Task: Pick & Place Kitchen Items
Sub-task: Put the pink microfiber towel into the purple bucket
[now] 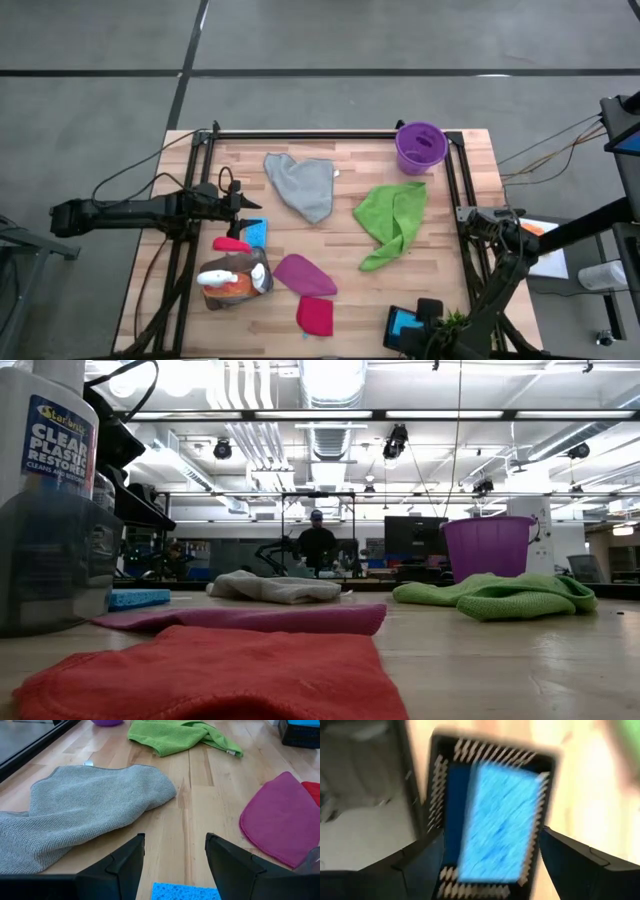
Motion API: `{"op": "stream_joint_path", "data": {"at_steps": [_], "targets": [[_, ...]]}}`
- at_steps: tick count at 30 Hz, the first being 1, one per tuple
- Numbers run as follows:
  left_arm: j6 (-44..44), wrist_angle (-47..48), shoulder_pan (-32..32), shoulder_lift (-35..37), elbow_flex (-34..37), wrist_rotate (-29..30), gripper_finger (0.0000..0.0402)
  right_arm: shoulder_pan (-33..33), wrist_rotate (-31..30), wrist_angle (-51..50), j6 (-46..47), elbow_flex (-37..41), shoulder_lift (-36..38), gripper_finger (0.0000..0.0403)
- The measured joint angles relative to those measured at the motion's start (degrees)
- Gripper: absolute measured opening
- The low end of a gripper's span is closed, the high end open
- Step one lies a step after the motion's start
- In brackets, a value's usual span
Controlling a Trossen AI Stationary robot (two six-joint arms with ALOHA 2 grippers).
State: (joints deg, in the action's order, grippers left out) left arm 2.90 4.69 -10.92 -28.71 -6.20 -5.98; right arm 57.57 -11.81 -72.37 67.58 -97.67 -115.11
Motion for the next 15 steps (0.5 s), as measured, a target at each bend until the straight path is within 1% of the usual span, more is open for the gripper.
{"op": "stream_joint_path", "data": {"at_steps": [4, 6, 8, 10, 15], "targets": [[0.0, 0.0, 0.0, 0.0, 0.0, 0.0, 0.0214, -1.0, -12.0, -0.9, -4.1, -0.4, 0.0, 0.0317], [0.0, 0.0, 0.0, 0.0, 0.0, 0.0, 0.0214, -2.4, -16.0, -0.3, -7.0, 0.1, 0.0, 0.0317], [0.0, 0.0, 0.0, 0.0, 0.0, 0.0, 0.0214, -4.0, -18.3, 0.8, -10.8, 1.0, -0.1, 0.0317], [0.0, 0.0, 0.0, 0.0, 0.0, 0.0, 0.0214, -5.8, -20.0, 4.3, -16.4, 2.4, -0.3, 0.0315], [0.0, 0.0, 0.0, 0.0, 0.0, 0.0, 0.0214, -11.3, -21.2, 21.2, -33.4, 7.4, -0.3, 0.0313]]}}
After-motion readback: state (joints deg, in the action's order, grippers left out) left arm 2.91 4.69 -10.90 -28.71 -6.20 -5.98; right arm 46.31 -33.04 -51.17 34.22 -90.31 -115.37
